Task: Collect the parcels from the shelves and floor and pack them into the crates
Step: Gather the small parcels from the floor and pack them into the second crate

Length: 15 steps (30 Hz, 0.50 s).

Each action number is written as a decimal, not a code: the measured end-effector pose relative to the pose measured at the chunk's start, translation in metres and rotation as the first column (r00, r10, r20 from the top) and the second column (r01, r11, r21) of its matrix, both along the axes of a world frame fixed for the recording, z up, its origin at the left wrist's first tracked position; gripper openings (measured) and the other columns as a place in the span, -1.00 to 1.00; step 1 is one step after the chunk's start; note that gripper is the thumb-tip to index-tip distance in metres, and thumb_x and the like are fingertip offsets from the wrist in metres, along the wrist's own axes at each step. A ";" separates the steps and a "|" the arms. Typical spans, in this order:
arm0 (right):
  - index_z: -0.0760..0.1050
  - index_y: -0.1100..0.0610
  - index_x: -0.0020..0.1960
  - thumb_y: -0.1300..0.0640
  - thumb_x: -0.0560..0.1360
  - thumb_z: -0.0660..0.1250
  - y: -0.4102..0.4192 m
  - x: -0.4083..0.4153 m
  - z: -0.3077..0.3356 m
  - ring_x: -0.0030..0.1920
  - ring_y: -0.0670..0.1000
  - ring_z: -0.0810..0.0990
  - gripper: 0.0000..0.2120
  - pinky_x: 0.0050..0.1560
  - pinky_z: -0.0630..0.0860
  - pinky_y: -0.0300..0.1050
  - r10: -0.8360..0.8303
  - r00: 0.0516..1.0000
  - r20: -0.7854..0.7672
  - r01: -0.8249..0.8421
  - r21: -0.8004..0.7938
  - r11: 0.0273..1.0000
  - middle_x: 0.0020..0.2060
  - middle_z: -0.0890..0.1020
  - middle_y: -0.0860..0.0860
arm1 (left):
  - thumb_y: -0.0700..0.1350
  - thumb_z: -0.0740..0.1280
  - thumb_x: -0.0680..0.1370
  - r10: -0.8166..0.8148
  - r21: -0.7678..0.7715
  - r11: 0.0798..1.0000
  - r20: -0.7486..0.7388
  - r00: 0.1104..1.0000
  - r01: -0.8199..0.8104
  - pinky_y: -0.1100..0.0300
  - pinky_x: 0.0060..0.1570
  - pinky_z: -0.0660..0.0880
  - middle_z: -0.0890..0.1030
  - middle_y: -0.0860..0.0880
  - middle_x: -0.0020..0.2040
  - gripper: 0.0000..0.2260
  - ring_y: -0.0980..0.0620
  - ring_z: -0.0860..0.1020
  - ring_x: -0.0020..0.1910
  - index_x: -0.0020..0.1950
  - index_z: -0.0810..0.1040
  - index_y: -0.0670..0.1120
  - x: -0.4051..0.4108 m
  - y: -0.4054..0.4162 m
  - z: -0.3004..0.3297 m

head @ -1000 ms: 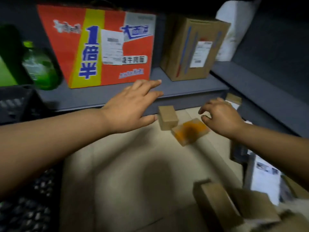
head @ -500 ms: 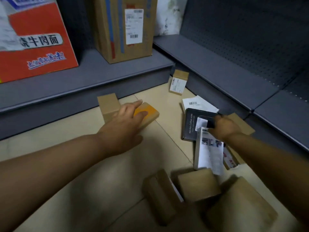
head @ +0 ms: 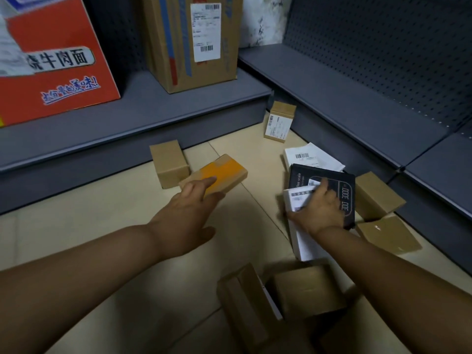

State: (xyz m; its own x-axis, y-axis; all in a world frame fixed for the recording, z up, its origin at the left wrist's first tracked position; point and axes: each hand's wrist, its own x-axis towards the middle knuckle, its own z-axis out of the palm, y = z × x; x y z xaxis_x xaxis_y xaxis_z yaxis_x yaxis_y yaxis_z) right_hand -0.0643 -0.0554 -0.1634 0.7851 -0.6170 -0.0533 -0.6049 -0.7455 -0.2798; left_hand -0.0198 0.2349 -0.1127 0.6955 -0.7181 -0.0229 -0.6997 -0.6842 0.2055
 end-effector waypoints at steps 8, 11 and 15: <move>0.02 0.09 0.50 -0.29 0.22 0.47 0.105 0.013 0.029 0.20 0.03 0.45 0.06 0.17 0.40 0.03 0.568 0.783 0.253 -0.533 -0.198 0.823 0.29 0.42 0.01 | 0.09 0.27 0.55 0.140 -0.175 0.969 -0.179 0.974 -0.172 0.09 0.28 0.34 0.39 0.01 0.36 -0.51 -0.01 0.34 0.31 0.45 0.27 0.06 0.014 0.016 0.013; 0.13 0.15 0.47 -0.27 0.19 0.48 0.144 0.008 0.045 0.12 0.06 0.50 0.03 0.07 0.42 -0.04 0.678 0.691 0.250 -0.602 -0.320 0.731 0.25 0.48 0.06 | 0.04 0.32 0.53 0.174 -0.303 0.910 -0.344 0.923 -0.284 0.28 0.00 0.41 0.53 0.05 0.17 -0.63 0.08 0.47 0.06 0.32 0.40 0.07 0.015 0.024 0.027; 0.07 0.15 0.50 -0.26 0.21 0.48 0.177 0.004 0.057 0.22 0.08 0.44 0.06 0.17 0.37 0.00 0.766 0.601 0.228 -0.694 -0.327 0.641 0.37 0.38 0.07 | -0.08 0.36 0.52 0.198 -0.331 0.801 -0.640 0.742 -0.499 0.37 -0.24 0.54 0.62 0.09 -0.10 -0.88 0.18 0.61 -0.20 0.01 0.49 0.08 0.010 0.045 0.039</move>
State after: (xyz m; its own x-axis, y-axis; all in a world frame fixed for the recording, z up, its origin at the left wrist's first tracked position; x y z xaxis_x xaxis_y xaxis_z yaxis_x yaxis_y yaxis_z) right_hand -0.0605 0.1217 -0.1061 0.9212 0.2038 0.3315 0.2649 -0.9524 -0.1507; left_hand -0.0095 0.2795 -0.0737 0.8647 -0.4499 -0.2232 -0.0858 -0.5702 0.8170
